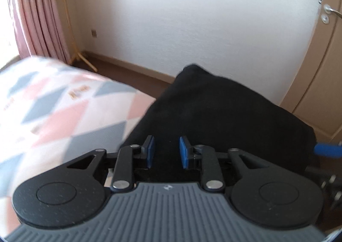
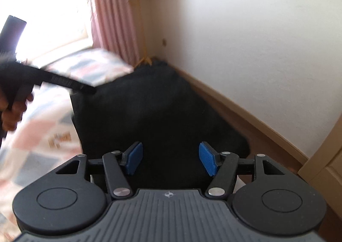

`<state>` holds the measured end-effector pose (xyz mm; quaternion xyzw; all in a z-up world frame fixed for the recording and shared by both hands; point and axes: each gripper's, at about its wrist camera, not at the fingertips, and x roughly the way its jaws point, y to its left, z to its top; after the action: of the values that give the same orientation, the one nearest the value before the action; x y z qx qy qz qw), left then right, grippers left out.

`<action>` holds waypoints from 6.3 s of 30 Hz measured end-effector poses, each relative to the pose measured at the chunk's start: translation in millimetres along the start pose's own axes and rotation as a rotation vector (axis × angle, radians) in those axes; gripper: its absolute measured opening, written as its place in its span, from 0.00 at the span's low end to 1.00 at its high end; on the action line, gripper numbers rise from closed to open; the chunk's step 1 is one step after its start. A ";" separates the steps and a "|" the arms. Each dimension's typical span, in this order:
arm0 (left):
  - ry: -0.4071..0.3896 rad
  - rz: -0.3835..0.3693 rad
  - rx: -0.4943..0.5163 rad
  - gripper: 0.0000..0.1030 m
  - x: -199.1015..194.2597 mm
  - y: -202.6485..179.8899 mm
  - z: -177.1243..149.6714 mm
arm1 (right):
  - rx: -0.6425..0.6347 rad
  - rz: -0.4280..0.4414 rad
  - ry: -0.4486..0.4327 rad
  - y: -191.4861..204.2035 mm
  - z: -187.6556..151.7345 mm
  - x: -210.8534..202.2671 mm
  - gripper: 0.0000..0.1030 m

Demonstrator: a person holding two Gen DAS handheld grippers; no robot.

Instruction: Fold clothes

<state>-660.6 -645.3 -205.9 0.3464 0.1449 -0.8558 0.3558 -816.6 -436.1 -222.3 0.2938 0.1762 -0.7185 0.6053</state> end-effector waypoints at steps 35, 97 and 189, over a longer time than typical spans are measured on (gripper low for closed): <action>0.152 0.088 -0.021 0.82 -266.5 17.8 -121.0 | 0.321 -0.209 0.097 181.5 -53.5 -188.5 0.98; 0.242 0.057 0.057 0.99 -152.0 91.0 -143.4 | 0.439 -0.464 0.270 215.9 -55.9 -60.0 1.00; 0.257 -0.077 0.176 0.99 -61.1 28.2 -127.4 | 0.504 -0.558 0.284 144.6 -69.7 -29.6 1.00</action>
<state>-547.2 -571.1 -254.9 0.4771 0.1269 -0.8268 0.2694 -658.5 -400.6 -242.0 0.4700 0.1494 -0.8284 0.2657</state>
